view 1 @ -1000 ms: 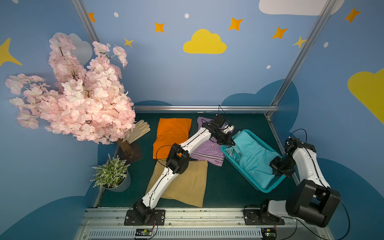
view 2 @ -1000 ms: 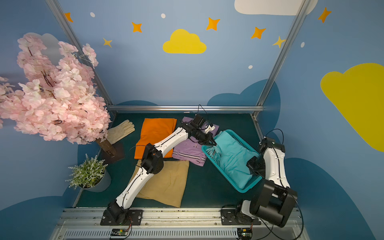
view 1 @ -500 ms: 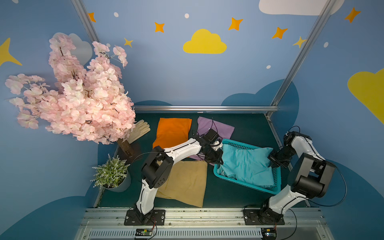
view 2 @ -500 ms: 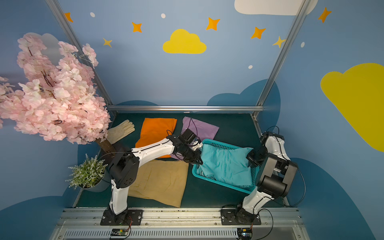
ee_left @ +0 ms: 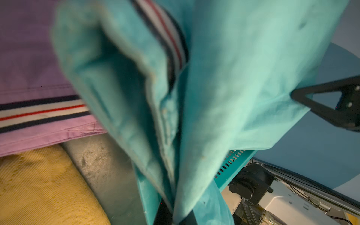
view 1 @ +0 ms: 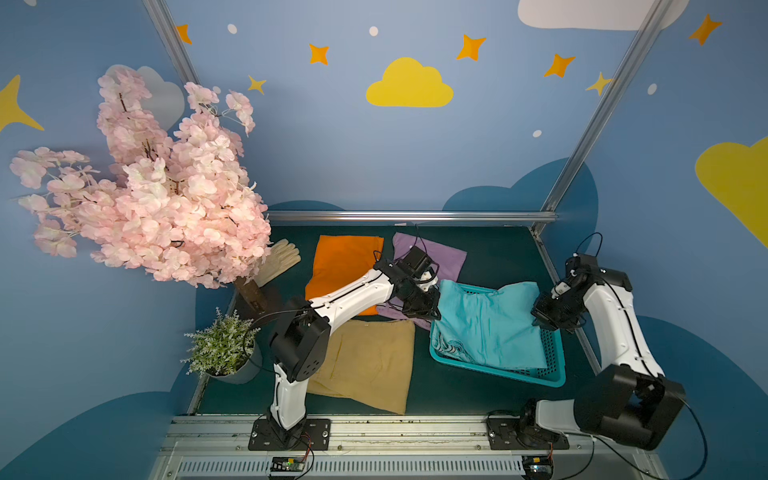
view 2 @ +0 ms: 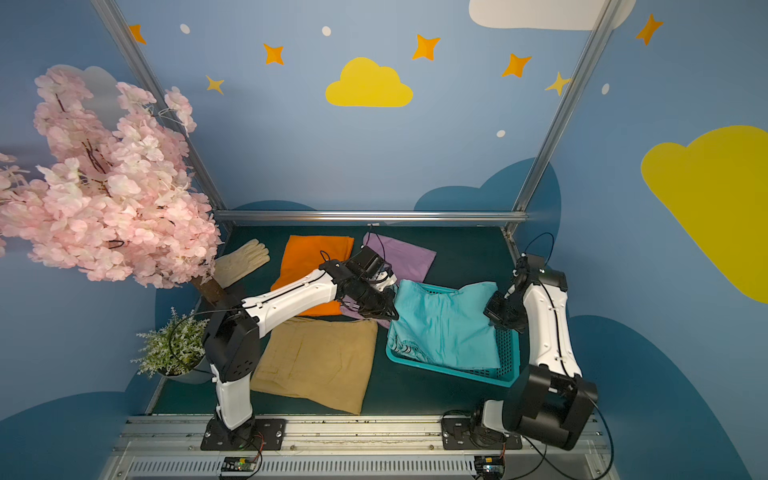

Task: Put the folded long pants in the basket
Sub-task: Adjust the basket at the center of the board, then place the long pant in the basket.

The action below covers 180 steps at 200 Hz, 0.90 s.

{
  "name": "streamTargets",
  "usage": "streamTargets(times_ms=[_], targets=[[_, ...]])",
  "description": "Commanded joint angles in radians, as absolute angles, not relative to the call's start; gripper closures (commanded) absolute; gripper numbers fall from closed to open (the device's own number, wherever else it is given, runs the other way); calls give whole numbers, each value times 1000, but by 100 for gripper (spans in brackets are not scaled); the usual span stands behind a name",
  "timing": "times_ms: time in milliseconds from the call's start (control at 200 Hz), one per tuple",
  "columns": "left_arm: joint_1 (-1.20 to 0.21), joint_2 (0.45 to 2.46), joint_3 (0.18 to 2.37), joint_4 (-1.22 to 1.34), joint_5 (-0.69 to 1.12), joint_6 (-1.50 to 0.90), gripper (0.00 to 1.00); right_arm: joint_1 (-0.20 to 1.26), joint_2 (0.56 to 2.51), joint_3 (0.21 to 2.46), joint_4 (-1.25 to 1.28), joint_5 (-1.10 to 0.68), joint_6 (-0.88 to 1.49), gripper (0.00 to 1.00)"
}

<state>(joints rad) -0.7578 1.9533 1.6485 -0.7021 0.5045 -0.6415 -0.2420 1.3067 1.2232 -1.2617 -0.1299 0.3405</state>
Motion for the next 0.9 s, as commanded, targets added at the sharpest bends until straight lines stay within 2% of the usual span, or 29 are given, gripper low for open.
streamTargets(times_ms=[0, 100, 280, 400, 556, 741, 826, 896], targets=[[-756, 2027, 1720, -773, 524, -608, 97, -245, 1239, 1194, -1310, -37, 365, 100], [-765, 2076, 1782, -803, 523, -592, 97, -243, 1219, 1183, -1316, 92, 382, 100], [-759, 2141, 1894, -888, 495, -564, 96, -244, 1293, 1271, -1401, 212, 410, 100], [-743, 2173, 1929, -911, 541, -592, 96, -245, 1349, 1367, -1462, 235, 408, 100], [-741, 2138, 1935, -940, 536, -577, 98, -258, 1362, 1462, -1520, 171, 389, 100], [-741, 2074, 1901, -966, 544, -569, 98, -254, 1320, 1460, -1556, 104, 311, 100], [-735, 2054, 1893, -968, 569, -566, 98, -235, 1267, 1429, -1561, 121, 306, 100], [-732, 2042, 1908, -992, 587, -551, 98, -199, 1218, 1391, -1552, 223, 347, 100]])
